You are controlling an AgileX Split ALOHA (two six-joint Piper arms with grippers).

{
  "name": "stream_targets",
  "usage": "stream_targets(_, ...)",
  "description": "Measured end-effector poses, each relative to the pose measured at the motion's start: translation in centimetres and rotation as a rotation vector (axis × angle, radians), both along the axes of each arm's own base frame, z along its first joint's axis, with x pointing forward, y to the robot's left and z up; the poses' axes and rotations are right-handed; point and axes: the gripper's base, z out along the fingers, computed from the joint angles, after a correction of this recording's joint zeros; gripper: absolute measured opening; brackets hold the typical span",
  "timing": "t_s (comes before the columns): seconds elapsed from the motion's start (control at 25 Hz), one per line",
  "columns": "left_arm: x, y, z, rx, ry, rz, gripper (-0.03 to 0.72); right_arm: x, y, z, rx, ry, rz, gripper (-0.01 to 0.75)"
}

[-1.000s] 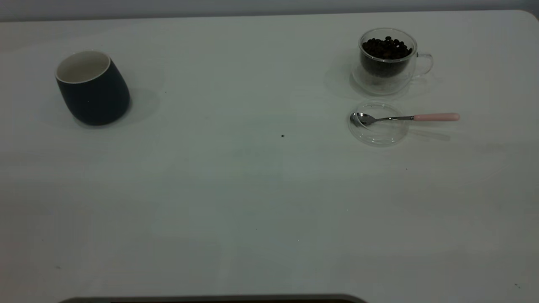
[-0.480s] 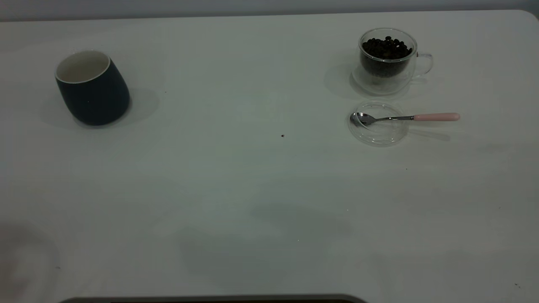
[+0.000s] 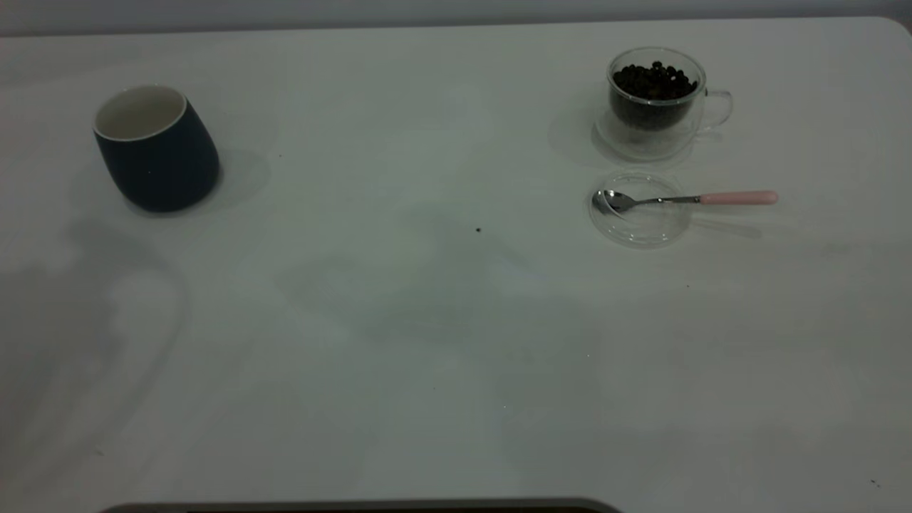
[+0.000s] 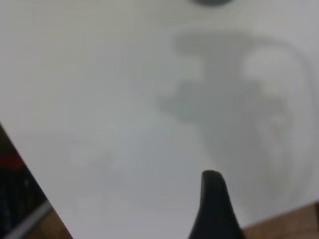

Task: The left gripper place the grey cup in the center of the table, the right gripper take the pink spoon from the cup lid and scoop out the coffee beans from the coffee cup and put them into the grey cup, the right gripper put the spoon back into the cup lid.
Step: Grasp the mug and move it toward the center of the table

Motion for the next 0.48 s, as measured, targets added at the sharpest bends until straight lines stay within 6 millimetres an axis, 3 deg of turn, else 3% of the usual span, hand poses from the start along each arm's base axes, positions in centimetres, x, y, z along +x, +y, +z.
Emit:
stream_targets(0.24, 6.9, -1.0, -4.3, 0.005, 0.084, -0.17, 0.586, 0.0, 0.0, 0.0, 0.0, 0.0, 0.0, 0.591)
stream_targets(0.48, 10.9, -0.8, -8.8, 0.091, 0.188, -0.314, 0.586, 0.0, 0.0, 0.0, 0.0, 0.0, 0.0, 0.591)
